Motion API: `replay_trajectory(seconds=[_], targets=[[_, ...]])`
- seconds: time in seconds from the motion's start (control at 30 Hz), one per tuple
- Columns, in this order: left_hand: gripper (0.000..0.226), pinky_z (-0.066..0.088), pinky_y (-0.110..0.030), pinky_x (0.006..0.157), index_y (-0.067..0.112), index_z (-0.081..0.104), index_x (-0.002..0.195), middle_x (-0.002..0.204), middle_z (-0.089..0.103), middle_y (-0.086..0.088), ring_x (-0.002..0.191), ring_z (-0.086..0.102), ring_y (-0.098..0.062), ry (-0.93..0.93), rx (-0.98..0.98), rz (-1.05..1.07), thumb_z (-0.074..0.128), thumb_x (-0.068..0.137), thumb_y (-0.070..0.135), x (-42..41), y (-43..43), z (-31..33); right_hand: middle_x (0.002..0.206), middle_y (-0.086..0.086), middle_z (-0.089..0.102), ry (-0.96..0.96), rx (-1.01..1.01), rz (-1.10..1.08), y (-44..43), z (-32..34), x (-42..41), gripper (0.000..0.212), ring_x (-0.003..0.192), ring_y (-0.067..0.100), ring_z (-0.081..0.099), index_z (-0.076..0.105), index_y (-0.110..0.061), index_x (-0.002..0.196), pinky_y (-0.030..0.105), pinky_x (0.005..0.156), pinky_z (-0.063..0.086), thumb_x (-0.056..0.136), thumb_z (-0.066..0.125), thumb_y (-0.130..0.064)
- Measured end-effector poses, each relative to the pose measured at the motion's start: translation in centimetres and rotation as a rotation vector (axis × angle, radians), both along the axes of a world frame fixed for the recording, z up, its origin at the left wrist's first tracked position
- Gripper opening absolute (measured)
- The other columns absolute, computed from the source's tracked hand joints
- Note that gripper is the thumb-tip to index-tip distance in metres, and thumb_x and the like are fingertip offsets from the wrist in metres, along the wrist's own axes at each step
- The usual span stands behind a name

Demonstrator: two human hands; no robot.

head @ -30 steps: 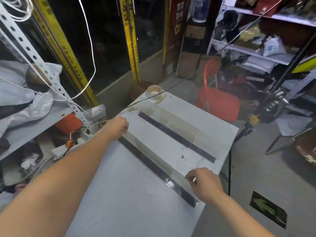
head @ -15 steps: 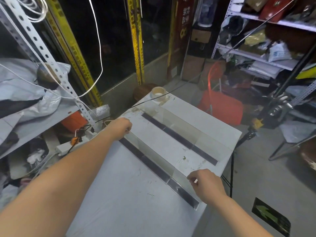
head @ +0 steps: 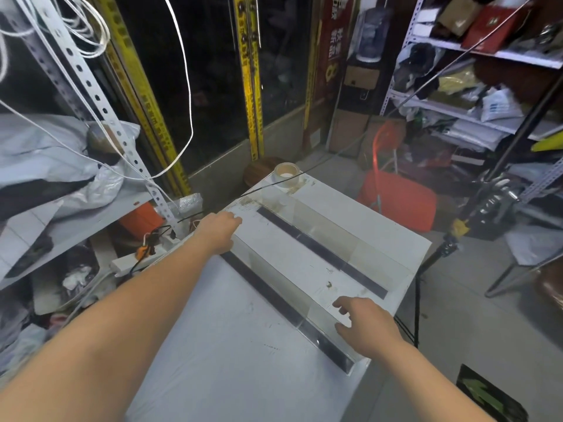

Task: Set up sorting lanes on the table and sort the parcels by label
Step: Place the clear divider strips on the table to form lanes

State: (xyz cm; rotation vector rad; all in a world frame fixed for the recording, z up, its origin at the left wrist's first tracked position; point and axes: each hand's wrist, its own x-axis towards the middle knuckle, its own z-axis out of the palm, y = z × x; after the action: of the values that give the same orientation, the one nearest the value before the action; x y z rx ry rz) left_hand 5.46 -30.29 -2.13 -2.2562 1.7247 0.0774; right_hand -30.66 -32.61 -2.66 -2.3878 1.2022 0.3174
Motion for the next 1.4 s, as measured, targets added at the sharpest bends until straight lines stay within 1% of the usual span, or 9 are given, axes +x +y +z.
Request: replay_trajectory(seconds=[0.2,0.4,0.57,0.77,0.93,1.03,1.17,1.3,1.4], targets=[[0.039,0.054,-0.04,0.087,0.016,0.056,0.127,0.123,0.06,-0.006,0.111,0.058,-0.026,0.055,-0.023,0.162,0.058,0.091,0.03,-2.0,4.3,3.8,0.14,-0.012,0.052,-0.069,-0.14,0.101,1.6,2.4,0.2,0.051,0.124,0.013,0.053,0.038,-0.032,0.145,0.03,0.091,0.05,0.097,0.049,-0.021],[0.043,0.053,-0.04,0.09,0.016,0.057,0.13,0.128,0.061,-0.006,0.114,0.058,-0.027,0.157,-0.214,0.4,0.059,0.09,0.034,-6.0,13.7,7.0,0.134,-0.006,0.057,-0.135,-0.215,0.273,5.5,5.5,1.4,0.058,0.117,0.021,0.057,0.04,-0.031,0.143,0.035,0.086,0.051,0.091,0.046,-0.004],[0.036,0.049,-0.037,0.076,0.015,0.057,0.121,0.122,0.059,-0.006,0.109,0.058,-0.027,0.121,-0.266,0.553,0.059,0.089,0.032,-10.7,23.2,9.7,0.13,-0.005,0.059,-0.227,-0.214,0.417,10.7,7.5,2.3,0.051,0.118,0.022,0.055,0.044,-0.032,0.139,0.034,0.083,0.048,0.092,0.049,-0.013],[0.029,0.045,-0.036,0.072,0.015,0.054,0.112,0.118,0.059,-0.006,0.104,0.058,-0.03,0.029,-0.263,0.696,0.056,0.088,0.031,-16.4,34.0,11.0,0.123,-0.008,0.063,-0.286,-0.179,0.63,17.7,8.6,2.2,0.039,0.112,0.017,0.057,0.055,-0.031,0.131,0.031,0.081,0.047,0.092,0.056,-0.035],[0.046,0.051,-0.039,0.078,0.017,0.053,0.126,0.123,0.058,-0.006,0.109,0.057,-0.029,0.033,-0.246,0.801,0.057,0.085,0.036,-19.5,40.5,11.0,0.126,-0.006,0.062,-0.298,-0.224,0.726,22.3,9.2,2.5,0.043,0.117,0.018,0.055,0.053,-0.029,0.134,0.033,0.084,0.048,0.092,0.056,-0.036],[0.04,0.053,-0.043,0.083,0.019,0.053,0.119,0.119,0.061,-0.005,0.106,0.059,-0.029,0.049,-0.301,0.852,0.057,0.086,0.04,-20.9,43.2,10.3,0.128,-0.004,0.061,-0.298,-0.221,0.762,24.4,9.1,3.0,0.043,0.119,0.019,0.054,0.053,-0.028,0.134,0.034,0.087,0.048,0.092,0.056,-0.036],[0.042,0.05,-0.038,0.08,0.017,0.052,0.128,0.125,0.06,-0.006,0.108,0.06,-0.03,0.016,-0.31,0.879,0.054,0.091,0.037,-22.0,45.1,9.3,0.132,-0.004,0.057,-0.295,-0.239,0.8,26.3,9.2,4.0,0.043,0.123,0.02,0.052,0.052,-0.027,0.135,0.034,0.089,0.046,0.093,0.055,-0.034],[0.044,0.051,-0.04,0.088,0.017,0.05,0.133,0.127,0.06,-0.005,0.111,0.059,-0.029,0.039,-0.323,0.89,0.052,0.094,0.037,-21.1,45.8,8.3,0.132,-0.002,0.055,-0.293,-0.222,0.797,27.4,8.6,5.5,0.042,0.121,0.022,0.052,0.052,-0.026,0.135,0.034,0.087,0.046,0.094,0.055,-0.032],[0.041,0.05,-0.039,0.082,0.016,0.052,0.131,0.123,0.061,-0.005,0.107,0.06,-0.029,0.048,-0.309,0.885,0.052,0.094,0.036,-19.2,45.8,7.4,0.133,-0.002,0.055,-0.279,-0.202,0.785,28.0,7.4,6.8,0.042,0.12,0.022,0.053,0.052,-0.025,0.135,0.034,0.086,0.046,0.094,0.055,-0.032]])
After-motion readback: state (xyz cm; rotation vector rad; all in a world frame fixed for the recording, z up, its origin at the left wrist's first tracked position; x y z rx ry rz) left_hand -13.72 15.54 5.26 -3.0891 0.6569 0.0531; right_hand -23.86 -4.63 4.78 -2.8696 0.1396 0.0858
